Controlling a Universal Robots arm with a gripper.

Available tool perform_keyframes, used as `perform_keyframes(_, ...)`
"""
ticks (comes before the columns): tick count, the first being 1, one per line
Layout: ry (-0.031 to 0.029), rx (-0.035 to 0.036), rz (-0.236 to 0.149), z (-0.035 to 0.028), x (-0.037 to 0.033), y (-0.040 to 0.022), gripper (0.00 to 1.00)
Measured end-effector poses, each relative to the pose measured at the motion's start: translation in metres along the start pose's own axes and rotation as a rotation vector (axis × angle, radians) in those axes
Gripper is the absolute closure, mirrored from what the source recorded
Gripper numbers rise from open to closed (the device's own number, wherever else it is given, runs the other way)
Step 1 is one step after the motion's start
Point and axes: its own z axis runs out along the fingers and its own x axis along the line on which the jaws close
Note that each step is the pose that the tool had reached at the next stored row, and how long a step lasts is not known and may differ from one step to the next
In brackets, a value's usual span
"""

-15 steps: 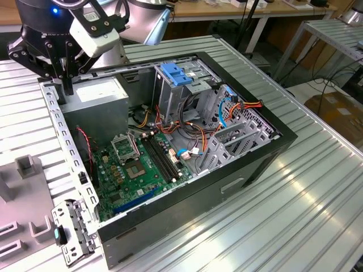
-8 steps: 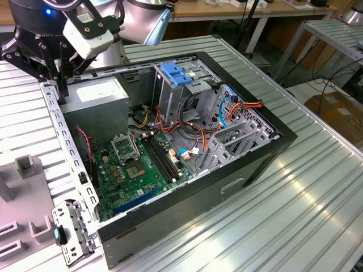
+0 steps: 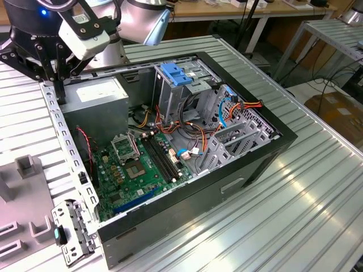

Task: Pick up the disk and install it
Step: 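Reach for the disk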

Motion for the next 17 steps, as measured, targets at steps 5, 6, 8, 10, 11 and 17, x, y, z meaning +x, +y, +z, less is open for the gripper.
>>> perform_keyframes(5, 0.0022, 0.0002, 0.0, 0.0006, 0.005, -0.0004, 0.89)
perform_keyframes(6, 0.0023, 0.0002, 0.0, 0.0007, 0.0058, -0.0005, 0.89)
perform_keyframes(8, 0.0028, 0.0002, 0.0, 0.0009, 0.008, -0.0007, 0.89)
perform_keyframes(10, 0.003, 0.0002, 0.0, 0.0016, 0.0116, -0.001, 0.89)
perform_keyframes(11, 0.0031, 0.0003, 0.0, 0.002, 0.0134, -0.0011, 0.89)
perform_keyframes(17, 0.003, 0.0002, 0.0, 0.0026, 0.0247, -0.002, 0.89)
